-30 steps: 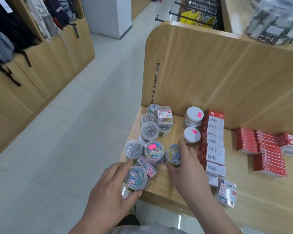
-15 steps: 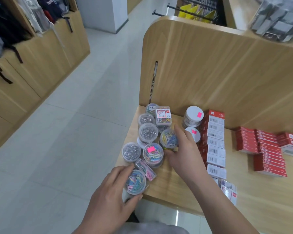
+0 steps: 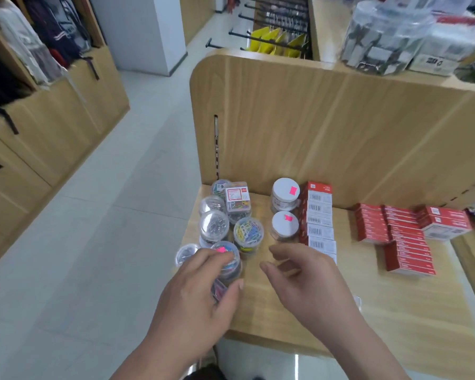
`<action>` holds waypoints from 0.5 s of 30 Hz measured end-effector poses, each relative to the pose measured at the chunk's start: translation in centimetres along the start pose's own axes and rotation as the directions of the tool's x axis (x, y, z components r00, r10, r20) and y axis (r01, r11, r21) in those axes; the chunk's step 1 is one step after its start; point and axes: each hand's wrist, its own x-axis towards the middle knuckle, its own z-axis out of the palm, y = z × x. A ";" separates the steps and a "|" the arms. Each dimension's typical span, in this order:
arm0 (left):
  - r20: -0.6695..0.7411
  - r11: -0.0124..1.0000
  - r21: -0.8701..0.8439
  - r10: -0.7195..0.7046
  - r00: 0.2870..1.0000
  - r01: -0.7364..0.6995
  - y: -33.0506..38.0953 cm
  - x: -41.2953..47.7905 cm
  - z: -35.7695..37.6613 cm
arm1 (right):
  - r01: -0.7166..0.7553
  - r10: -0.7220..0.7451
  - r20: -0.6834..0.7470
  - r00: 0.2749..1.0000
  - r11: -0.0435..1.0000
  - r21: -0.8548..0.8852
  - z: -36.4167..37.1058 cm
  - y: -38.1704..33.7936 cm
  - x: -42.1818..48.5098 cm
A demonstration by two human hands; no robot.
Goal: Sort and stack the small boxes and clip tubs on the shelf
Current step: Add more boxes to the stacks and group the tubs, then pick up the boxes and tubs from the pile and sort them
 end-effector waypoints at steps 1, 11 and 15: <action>-0.011 1.000 -0.017 -0.014 1.000 0.014 -0.1 0.3 -0.3 | -0.004 0.003 0.013 1.000 1.000 0.031 -0.3 0.1 0.6; -0.036 0.958 -0.077 -0.278 0.960 0.275 -7.4 4.5 -3.9 | 0.001 -0.003 0.091 0.996 1.000 0.020 0.4 -3.9 10.1; -0.001 0.953 -0.129 -0.278 0.961 0.276 -8.7 5.9 -4.1 | -0.079 0.095 0.105 0.990 0.986 -0.145 2.7 -5.5 14.6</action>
